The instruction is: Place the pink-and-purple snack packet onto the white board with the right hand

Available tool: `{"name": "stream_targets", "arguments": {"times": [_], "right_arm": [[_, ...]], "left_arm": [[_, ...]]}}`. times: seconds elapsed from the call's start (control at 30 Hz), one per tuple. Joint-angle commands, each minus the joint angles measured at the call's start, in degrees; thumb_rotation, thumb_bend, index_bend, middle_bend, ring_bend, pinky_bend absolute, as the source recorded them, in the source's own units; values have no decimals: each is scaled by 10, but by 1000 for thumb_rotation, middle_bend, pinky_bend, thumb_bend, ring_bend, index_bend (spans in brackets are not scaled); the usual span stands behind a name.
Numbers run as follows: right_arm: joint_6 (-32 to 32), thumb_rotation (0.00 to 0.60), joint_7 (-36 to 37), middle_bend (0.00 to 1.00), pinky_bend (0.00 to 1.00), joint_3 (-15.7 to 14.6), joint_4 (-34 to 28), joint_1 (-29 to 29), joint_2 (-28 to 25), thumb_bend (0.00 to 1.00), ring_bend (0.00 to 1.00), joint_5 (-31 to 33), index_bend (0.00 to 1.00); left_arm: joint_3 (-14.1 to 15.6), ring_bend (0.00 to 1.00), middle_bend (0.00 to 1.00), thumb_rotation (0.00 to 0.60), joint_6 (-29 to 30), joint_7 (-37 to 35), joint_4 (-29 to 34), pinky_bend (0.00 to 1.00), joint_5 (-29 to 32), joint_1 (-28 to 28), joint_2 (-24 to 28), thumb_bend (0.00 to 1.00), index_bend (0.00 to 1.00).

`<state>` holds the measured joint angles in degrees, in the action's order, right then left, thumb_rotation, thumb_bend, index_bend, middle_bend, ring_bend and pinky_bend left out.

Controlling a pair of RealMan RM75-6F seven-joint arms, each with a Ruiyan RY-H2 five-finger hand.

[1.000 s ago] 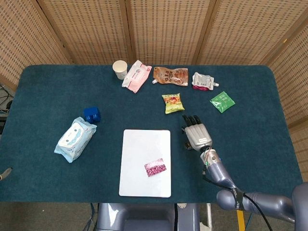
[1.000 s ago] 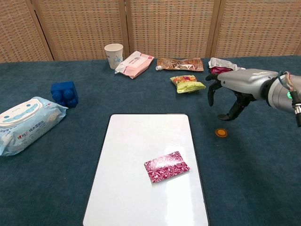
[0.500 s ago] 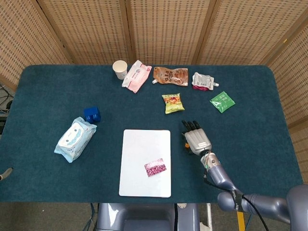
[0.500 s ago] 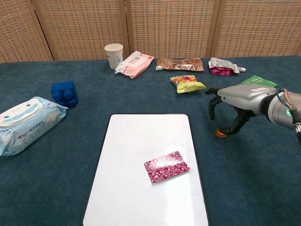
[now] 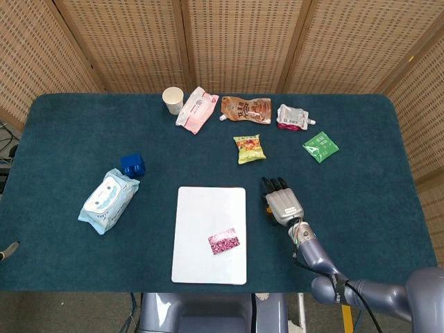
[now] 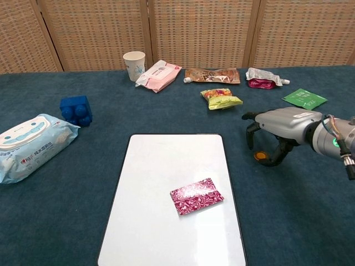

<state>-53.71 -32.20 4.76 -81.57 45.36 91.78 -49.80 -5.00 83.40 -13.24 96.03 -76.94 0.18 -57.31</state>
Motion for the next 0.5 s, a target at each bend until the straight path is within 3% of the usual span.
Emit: {"name": "stream_targets", "arguments": {"times": [0.03, 0.5], "right_arm": [[0, 600, 1, 0, 0, 0, 5, -1, 5, 388, 0, -3, 389], [10, 600, 3, 0, 0, 0, 32, -5, 19, 387, 0, -5, 403]], "left_arm": [[0, 0, 0, 587, 0, 0, 0, 0, 0, 0, 0, 0, 0], [-1, 0, 0, 587, -1, -2, 0, 0, 3, 0, 0, 0, 0]]}}
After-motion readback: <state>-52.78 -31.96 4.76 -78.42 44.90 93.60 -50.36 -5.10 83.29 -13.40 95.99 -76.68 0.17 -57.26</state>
